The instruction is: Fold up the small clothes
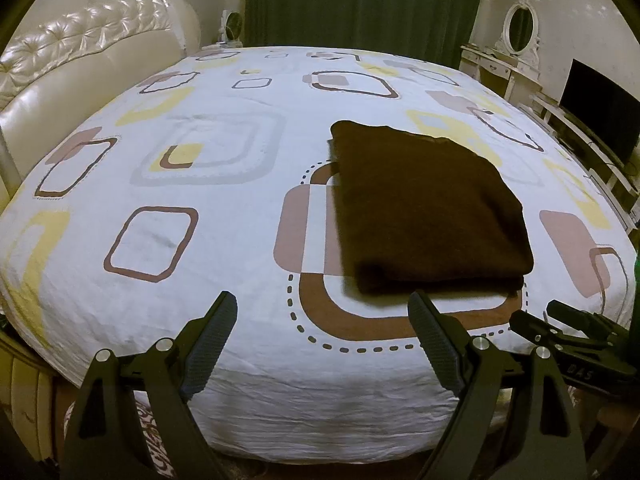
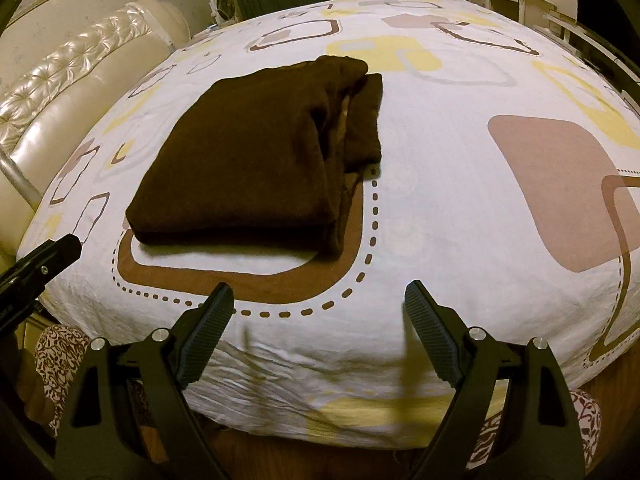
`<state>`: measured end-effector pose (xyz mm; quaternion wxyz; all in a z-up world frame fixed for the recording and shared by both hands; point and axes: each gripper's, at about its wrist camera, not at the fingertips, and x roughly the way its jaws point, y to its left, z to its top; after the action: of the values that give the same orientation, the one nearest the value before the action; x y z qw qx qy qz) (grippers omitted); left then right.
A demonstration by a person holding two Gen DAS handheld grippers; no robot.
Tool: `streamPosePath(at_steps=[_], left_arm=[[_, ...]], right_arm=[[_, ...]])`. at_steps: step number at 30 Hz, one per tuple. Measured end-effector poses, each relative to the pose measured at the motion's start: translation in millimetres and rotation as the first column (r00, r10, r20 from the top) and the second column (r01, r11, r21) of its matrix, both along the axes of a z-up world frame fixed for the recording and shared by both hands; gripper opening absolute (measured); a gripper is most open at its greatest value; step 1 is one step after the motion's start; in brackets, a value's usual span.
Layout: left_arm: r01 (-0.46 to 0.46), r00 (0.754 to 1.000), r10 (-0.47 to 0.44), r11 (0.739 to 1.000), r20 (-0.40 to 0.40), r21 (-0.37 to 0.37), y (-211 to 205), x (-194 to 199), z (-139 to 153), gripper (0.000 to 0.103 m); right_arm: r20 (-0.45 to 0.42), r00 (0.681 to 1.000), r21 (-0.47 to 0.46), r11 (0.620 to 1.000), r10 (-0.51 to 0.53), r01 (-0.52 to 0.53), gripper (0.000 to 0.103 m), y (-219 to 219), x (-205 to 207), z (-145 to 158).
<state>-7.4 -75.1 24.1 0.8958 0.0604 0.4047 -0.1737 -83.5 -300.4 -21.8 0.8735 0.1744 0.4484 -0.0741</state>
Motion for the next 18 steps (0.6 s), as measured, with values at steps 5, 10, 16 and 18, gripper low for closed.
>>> streamPosePath(at_steps=[5, 10, 16, 18], left_arm=[[0.000, 1.000, 0.000, 1.000, -0.002, -0.002, 0.0, -0.1, -0.1, 0.086], [-0.002, 1.000, 0.002, 1.000, -0.001, 0.000, -0.7, -0.6, 0.4, 0.086], [0.009, 1.000, -0.009, 1.000, 0.004, -0.006, -2.5, -2.0, 2.1, 0.087], [0.014, 1.000, -0.014, 1.000, 0.008, -0.004, -3.4, -2.7, 2.7, 0.087]], right_arm=[[0.000, 1.000, 0.002, 1.000, 0.000, 0.000, 0.087, 0.1, 0.2, -0.4], [-0.001, 1.000, 0.003, 1.000, 0.000, 0.000, 0.087, 0.5, -0.2, -0.5], [0.001, 1.000, 0.004, 1.000, 0.000, 0.000, 0.087, 1.0, -0.3, -0.3], [-0.001, 1.000, 0.002, 1.000, 0.001, -0.001, 0.087, 0.5, 0.4, -0.4]])
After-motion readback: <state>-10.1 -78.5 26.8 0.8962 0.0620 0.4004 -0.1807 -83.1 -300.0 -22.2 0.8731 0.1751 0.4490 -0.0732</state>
